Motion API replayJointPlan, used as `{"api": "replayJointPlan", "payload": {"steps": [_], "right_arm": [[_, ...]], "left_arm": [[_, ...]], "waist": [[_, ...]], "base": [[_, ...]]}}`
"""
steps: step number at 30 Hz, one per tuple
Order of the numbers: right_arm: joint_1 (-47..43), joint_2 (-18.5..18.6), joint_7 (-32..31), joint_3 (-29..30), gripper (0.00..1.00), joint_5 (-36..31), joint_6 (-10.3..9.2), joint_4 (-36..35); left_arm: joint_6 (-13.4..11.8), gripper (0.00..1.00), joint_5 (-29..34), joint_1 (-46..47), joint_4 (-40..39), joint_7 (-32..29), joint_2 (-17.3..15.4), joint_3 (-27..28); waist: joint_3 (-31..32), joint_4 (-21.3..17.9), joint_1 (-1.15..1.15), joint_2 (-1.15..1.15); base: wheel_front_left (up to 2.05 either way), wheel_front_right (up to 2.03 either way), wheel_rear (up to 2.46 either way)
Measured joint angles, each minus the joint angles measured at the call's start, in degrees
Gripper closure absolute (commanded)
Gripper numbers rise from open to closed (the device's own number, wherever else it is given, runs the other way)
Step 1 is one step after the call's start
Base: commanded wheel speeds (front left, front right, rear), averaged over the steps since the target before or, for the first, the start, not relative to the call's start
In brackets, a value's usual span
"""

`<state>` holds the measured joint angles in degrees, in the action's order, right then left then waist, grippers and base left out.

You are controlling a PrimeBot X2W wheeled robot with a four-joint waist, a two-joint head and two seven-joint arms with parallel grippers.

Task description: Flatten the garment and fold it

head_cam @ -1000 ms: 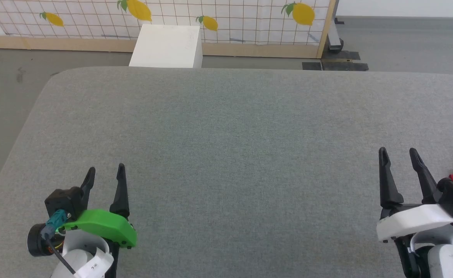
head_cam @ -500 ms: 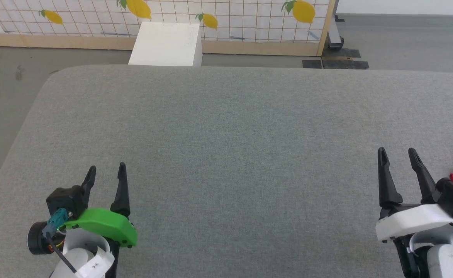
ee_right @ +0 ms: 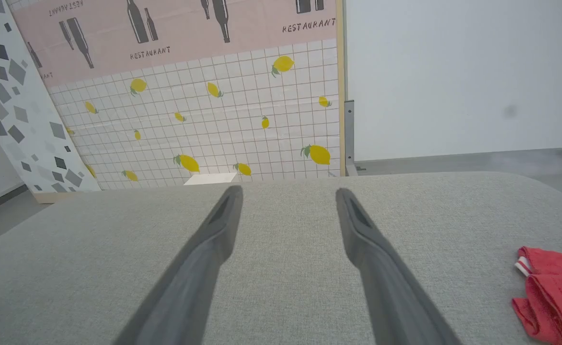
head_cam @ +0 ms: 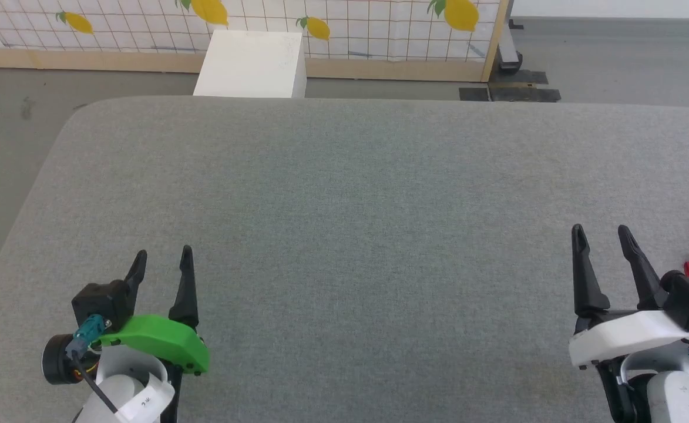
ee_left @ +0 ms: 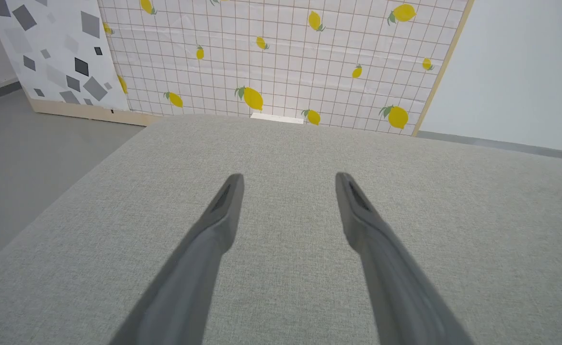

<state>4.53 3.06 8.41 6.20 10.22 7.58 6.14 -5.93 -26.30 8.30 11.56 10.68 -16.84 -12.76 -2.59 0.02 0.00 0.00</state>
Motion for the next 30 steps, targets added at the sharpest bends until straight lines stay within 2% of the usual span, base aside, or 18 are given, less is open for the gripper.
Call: {"api": "replayJointPlan", "payload": {"steps": [1,15,30], "right_arm": [[0.0,0.0,-0.01,-0.01,1.0,-0.01,0.0,0.0],[-0.01,0.02,-0.44,-0.29,1.0,-0.24,0.0,-0.19],[-0.12,0.02,-1.36,-1.02,1.0,-1.3,0.0,-0.81]], "left_arm": [[0.0,1.0,0.01,-0.04,-0.01,-0.01,0.02,0.01],[0.16,1.0,0.73,-0.15,-0.68,-0.58,0.88,0.7],[0.85,1.0,4.13,-0.76,-1.98,-1.89,2.54,2.23]], "waist": [[-0.04,-0.01,0.0,0.0],[0.15,-0.02,0.0,0.0],[0.47,-0.02,0.0,0.0]], "base": [[0.0,0.0,0.0],[0.0,0.0,0.0],[0.0,0.0,0.0]]}}
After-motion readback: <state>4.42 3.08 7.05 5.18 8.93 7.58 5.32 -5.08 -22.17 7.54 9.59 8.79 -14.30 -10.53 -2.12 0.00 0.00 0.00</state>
